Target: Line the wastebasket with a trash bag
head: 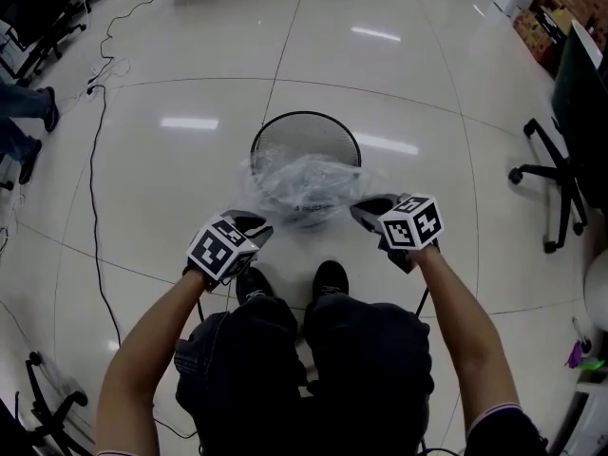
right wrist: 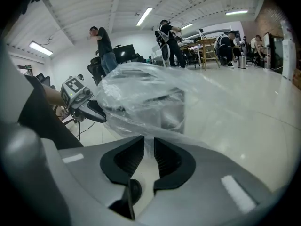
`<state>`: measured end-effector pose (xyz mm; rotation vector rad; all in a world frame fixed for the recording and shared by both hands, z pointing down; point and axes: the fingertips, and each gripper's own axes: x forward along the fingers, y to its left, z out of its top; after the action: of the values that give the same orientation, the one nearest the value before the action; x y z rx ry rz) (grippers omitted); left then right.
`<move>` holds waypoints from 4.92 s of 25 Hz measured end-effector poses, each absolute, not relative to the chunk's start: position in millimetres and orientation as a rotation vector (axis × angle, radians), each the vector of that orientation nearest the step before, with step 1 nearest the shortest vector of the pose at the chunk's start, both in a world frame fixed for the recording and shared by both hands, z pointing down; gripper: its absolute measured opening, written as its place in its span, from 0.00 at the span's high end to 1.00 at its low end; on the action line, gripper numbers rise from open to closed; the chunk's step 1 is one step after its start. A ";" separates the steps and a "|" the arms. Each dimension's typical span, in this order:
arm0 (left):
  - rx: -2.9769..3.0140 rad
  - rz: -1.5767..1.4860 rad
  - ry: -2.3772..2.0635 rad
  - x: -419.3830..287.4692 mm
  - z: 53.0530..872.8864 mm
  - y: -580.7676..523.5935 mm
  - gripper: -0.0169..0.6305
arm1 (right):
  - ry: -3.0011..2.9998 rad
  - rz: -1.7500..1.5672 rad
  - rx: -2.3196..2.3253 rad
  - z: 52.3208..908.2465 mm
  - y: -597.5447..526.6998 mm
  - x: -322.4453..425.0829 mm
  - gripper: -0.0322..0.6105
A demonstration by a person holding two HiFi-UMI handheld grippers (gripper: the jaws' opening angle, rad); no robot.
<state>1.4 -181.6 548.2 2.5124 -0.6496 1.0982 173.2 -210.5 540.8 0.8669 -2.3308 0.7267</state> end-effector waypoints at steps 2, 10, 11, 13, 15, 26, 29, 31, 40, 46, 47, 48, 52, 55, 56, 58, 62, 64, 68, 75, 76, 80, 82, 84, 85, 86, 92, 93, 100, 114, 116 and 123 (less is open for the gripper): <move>2.493 1.109 -0.662 -3.7 538.1 -175.2 0.86 | -2.324 0.710 0.893 529.8 -204.5 174.7 0.84; 2.497 1.094 -0.719 -10.5 490.0 -160.0 0.86 | -2.334 0.630 0.942 484.3 -172.1 174.9 0.78; 2.510 1.103 -0.740 -11.0 483.3 -159.7 0.86 | -2.340 0.620 0.950 478.7 -168.7 175.6 0.78; 2.536 1.138 -0.792 -12.9 471.5 -160.9 0.86 | -2.349 0.601 0.964 467.8 -162.5 178.2 0.78; 2.562 1.164 -0.849 -15.6 462.3 -166.4 0.86 | -2.360 0.585 0.981 456.1 -158.6 181.1 0.78; 2.528 1.147 -0.975 -33.9 473.6 -216.7 0.66 | -2.282 0.403 1.185 423.6 -211.4 212.3 0.67; 2.518 1.134 -0.931 -32.4 483.0 -223.6 0.66 | -2.224 0.338 1.184 428.3 -232.8 216.6 0.63; 2.500 1.131 -0.887 -27.5 490.4 -223.2 0.66 | -2.193 0.334 1.137 438.4 -240.8 215.2 0.63; 2.550 1.170 -0.850 -20.4 484.2 -233.5 0.96 | -2.157 0.315 1.057 458.7 -256.8 213.5 0.95; 2.572 1.080 -1.006 -23.6 456.5 -268.6 0.95 | -2.174 0.252 1.079 443.8 -279.8 216.4 0.95; 2.570 1.066 -1.032 -24.0 452.7 -274.6 0.95 | -2.173 0.244 1.083 442.1 -284.2 219.0 0.95; 2.566 1.054 -1.059 -24.8 449.7 -280.5 0.96 | -2.170 0.238 1.088 440.9 -288.7 221.5 0.95; 2.550 1.026 -1.151 -30.1 444.2 -304.1 0.95 | -2.158 0.212 1.120 437.9 -310.6 229.0 0.95; 2.548 1.008 -1.196 -32.1 441.9 -322.5 0.95 | -2.153 0.191 1.143 439.3 -331.5 227.2 0.95; 2.549 1.003 -1.207 -32.3 440.9 -329.0 0.95 | -2.152 0.186 1.152 440.9 -338.9 226.8 0.95; 2.548 0.991 -1.220 -31.0 439.6 -341.7 0.96 | -2.152 0.187 1.171 445.5 -353.1 227.6 0.95; 2.547 1.000 -1.237 -32.7 442.1 -367.1 0.95 | -2.159 0.204 1.204 454.5 -379.1 224.4 0.95; 2.535 1.018 -1.247 -36.5 446.4 -380.1 0.95 | -2.165 0.209 1.210 457.4 -391.0 220.0 0.95; 2.493 1.047 -1.257 -37.4 461.0 -400.7 0.95 | -2.154 0.220 1.187 469.5 -409.5 222.3 0.95; 2.437 1.003 -1.218 -39.0 496.2 -427.5 0.95 | -2.130 0.264 1.141 506.1 -439.7 221.8 0.95; 2.433 1.007 -1.206 -38.8 501.8 -429.6 0.95 | -2.130 0.274 1.133 512.5 -441.5 221.8 0.95; 2.406 1.034 -1.167 -42.1 525.9 -428.8 0.95 | -2.135 0.323 1.097 540.6 -439.9 217.9 0.95; 2.389 1.045 -1.146 -43.4 537.9 -425.2 0.95 | -2.139 0.344 1.082 551.8 -436.6 216.8 0.95; 2.371 1.045 -1.129 -44.3 548.6 -420.6 0.95 | -2.147 0.358 1.071 559.7 -433.4 215.8 0.95; 2.363 1.039 -1.123 -44.6 553.2 -418.1 0.95 | -2.152 0.363 1.067 562.7 -431.9 215.5 0.95; 2.355 1.033 -1.117 -44.7 557.3 -415.3 0.95 | -2.157 0.368 1.064 565.3 -430.4 215.5 0.95; 2.333 1.034 -1.066 -40.6 583.0 -397.6 0.95 | -2.179 0.404 1.061 582.2 -418.6 219.9 0.95; 2.330 1.031 -1.060 -40.2 586.0 -396.0 0.95 | -2.182 0.408 1.059 584.8 -416.8 220.4 0.95; 2.304 0.998 -1.062 -41.7 593.7 -391.0 0.95 | -2.209 0.431 1.032 600.7 -400.9 218.5 0.95; 2.250 0.999 -0.996 -39.9 614.7 -373.2 0.95 | -2.234 0.485 1.001 626.0 -374.5 214.2 0.95; 2.253 0.995 -0.985 -40.1 610.9 -371.6 0.93 | -2.240 0.495 1.001 621.3 -374.2 213.5 0.91; 2.260 1.013 -1.013 -55.0 590.0 -354.2 0.84 | -2.254 0.509 1.036 594.2 -365.8 229.6 0.77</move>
<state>-55.0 -354.2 590.0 2.2602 -1.0135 1.0132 229.6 -365.8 594.2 1.0364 -2.2536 0.5092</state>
